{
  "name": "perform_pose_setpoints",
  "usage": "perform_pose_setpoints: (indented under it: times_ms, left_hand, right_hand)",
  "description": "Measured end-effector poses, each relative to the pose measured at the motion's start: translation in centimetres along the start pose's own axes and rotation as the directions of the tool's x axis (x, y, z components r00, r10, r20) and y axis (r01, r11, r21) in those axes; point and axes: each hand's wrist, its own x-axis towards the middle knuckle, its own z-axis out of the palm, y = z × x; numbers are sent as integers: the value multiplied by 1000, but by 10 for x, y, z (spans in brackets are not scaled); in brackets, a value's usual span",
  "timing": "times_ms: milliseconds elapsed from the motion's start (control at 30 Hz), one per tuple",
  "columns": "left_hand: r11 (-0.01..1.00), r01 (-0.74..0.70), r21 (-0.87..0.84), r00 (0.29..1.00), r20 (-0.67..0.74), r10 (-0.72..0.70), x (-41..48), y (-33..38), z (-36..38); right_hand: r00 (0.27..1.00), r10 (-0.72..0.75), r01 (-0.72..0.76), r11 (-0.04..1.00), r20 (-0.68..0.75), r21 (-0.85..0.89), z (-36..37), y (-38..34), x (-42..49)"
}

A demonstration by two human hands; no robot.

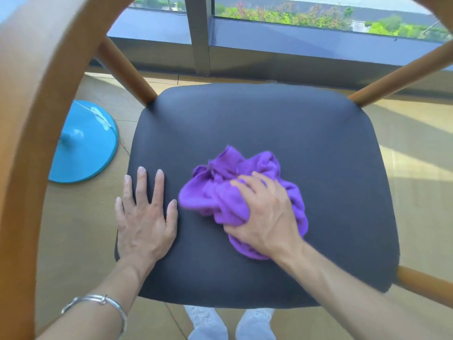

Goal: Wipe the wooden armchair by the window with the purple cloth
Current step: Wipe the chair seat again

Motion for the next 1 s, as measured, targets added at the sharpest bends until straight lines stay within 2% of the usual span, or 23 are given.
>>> perform_pose_setpoints:
  times_ms: [167,300,400,533,700,900,1000]
  left_hand:
    - [1000,-3,-6,1000,-17,3,-1,-2,2]
    - [1000,6,-16,1000,-14,-7,-2,-5,2]
    - [1000,-3,-7,1000,-21,3,-1,-4,0]
    - [1000,0,-17,1000,-29,0,0,-3,1]
    - [1000,1,-12,999,-41,-1,1,-3,2]
    - [1000,-13,-9,998,-62,13,2,1,3]
    - [1000,-14,-10,999,-50,14,4,0,4]
  right_hand:
    - [997,-79,79,996,4,-37,0,-15,-45]
    - [987,-147,146,989,-61,-33,1,-3,-15]
    - [995,-42,38,998,-89,-50,2,11,47]
    - [1000,6,-5,994,3,-112,-6,11,111]
    - [971,236,-233,969,35,-83,-10,12,160]
    - [984,144,-144,990,-104,6,-10,-1,99]
    - [988,63,-67,997,-143,-23,0,-3,70]
